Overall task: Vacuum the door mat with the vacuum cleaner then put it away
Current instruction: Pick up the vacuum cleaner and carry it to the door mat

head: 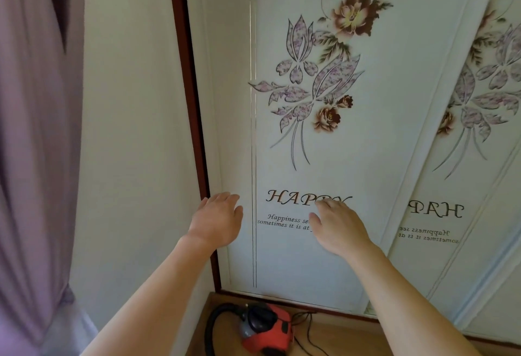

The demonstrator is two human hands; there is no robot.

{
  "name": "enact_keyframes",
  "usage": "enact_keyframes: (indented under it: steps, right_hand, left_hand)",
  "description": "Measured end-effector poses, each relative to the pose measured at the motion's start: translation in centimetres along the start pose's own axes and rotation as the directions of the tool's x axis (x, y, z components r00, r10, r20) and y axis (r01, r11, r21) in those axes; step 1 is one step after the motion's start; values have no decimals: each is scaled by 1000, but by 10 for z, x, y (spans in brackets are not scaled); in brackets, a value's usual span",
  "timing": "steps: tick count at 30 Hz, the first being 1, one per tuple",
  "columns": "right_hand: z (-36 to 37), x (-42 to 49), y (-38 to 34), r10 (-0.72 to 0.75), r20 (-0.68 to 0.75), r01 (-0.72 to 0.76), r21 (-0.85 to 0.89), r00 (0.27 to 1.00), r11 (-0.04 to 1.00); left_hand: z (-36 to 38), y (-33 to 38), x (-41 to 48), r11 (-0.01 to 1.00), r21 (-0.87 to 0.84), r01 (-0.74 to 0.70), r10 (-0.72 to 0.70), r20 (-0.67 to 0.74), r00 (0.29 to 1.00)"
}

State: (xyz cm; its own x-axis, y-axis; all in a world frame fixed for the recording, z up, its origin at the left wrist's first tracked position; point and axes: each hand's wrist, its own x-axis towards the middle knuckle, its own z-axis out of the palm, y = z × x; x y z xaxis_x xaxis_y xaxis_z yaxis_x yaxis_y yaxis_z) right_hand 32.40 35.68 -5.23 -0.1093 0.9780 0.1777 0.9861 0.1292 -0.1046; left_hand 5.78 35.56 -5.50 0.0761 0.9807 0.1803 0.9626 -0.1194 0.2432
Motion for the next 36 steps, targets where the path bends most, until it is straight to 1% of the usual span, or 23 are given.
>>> enact_keyframes:
  steps: [6,13,21,25,30,36]
  right_hand:
    - [9,51,23,-97,-7,97,46,995,994]
    - [18,105,63,-207,39,204,62,978,977]
    - [47,141,86,-282,127,273,82,951,958]
    - [70,152,78,-307,181,297,79,934,952]
    - [101,166,57,-330,263,325,62,907,944]
    - [127,191,20,-341,286,347,34,895,937]
  left_hand:
    - [11,19,38,997,17,80,-80,-29,996]
    - [35,51,75,981,-3,192,-192,-48,980]
    - [69,68,88,960,14,280,-281,16,960]
    - [87,56,89,945,23,326,-327,58,943]
    - [108,23,92,936,-19,352,-348,96,932]
    - [118,-23,113,930,9,367,-366,118,923]
